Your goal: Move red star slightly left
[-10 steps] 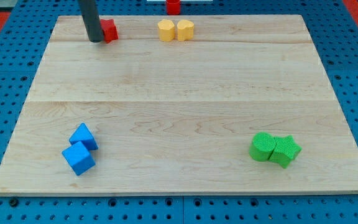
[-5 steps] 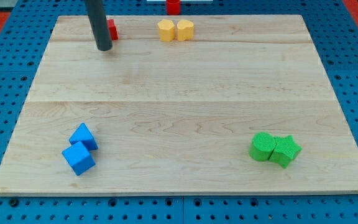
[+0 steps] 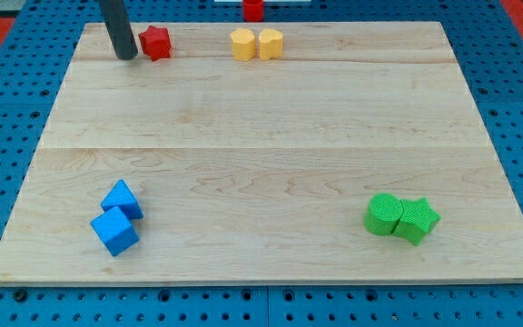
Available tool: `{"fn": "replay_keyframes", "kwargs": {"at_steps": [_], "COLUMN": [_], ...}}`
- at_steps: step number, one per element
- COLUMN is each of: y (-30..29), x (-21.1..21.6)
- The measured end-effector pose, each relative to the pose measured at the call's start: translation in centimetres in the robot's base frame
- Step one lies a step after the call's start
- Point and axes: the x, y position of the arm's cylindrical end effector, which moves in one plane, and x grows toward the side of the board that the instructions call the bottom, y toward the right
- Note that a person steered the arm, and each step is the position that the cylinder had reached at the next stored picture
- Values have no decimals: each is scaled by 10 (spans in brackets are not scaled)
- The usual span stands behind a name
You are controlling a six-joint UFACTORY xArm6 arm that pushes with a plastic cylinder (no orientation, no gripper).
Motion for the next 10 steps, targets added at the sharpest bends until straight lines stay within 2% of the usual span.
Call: {"fn": "replay_keyframes", "kwargs": {"at_steps": [1,3,5,8,10], "y": [45,68,50,31,-10], "x": [29,-3,-55,-75,-81]}}
